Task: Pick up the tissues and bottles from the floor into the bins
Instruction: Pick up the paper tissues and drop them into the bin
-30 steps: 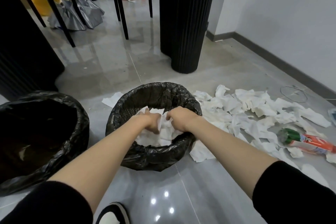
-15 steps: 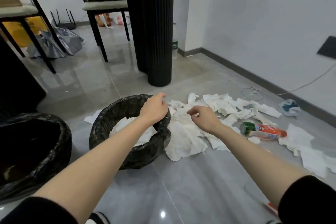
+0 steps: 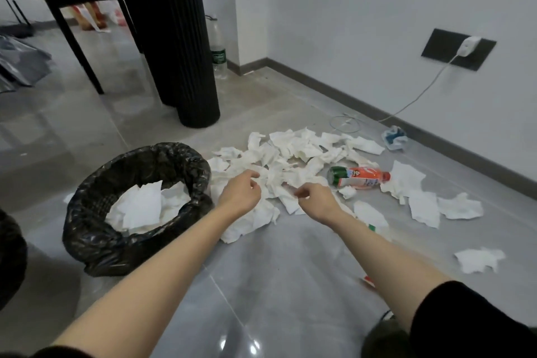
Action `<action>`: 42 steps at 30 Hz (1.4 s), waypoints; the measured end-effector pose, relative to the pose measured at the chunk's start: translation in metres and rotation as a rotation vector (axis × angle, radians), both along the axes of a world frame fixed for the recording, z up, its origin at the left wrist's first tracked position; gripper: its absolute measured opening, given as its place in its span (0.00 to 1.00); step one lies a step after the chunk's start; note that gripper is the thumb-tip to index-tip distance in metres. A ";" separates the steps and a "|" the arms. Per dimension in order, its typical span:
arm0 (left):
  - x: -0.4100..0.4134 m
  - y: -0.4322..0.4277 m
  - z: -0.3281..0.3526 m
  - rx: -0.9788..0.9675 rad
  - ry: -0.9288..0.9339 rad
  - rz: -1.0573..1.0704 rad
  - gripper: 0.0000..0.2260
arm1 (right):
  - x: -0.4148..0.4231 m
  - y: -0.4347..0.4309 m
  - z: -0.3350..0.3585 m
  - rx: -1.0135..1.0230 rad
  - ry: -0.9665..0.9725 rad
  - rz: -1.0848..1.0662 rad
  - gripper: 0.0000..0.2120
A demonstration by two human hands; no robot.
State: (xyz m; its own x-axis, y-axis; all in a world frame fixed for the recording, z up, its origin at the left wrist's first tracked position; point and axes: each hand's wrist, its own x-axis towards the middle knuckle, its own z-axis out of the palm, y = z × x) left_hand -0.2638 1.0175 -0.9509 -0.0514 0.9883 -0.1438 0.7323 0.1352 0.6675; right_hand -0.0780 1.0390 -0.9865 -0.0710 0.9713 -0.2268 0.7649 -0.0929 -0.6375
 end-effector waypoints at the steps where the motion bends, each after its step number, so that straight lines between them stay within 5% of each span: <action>1: 0.005 0.001 -0.008 -0.015 -0.009 0.008 0.17 | 0.005 -0.002 -0.005 -0.008 -0.008 -0.016 0.17; 21: -0.016 -0.011 -0.111 -0.306 -0.070 0.189 0.18 | -0.017 -0.018 -0.083 -0.081 0.079 -0.071 0.16; 31: -0.036 -0.008 -0.145 -0.348 -0.124 0.242 0.18 | -0.060 -0.010 -0.113 -0.127 -0.228 0.350 0.19; 38: -0.039 -0.002 -0.149 -0.329 -0.126 0.201 0.18 | -0.072 0.001 -0.126 -0.198 -0.417 0.490 0.23; 42: -0.042 -0.001 -0.149 -0.336 -0.140 0.187 0.18 | -0.073 0.005 -0.129 -0.162 -0.355 0.427 0.23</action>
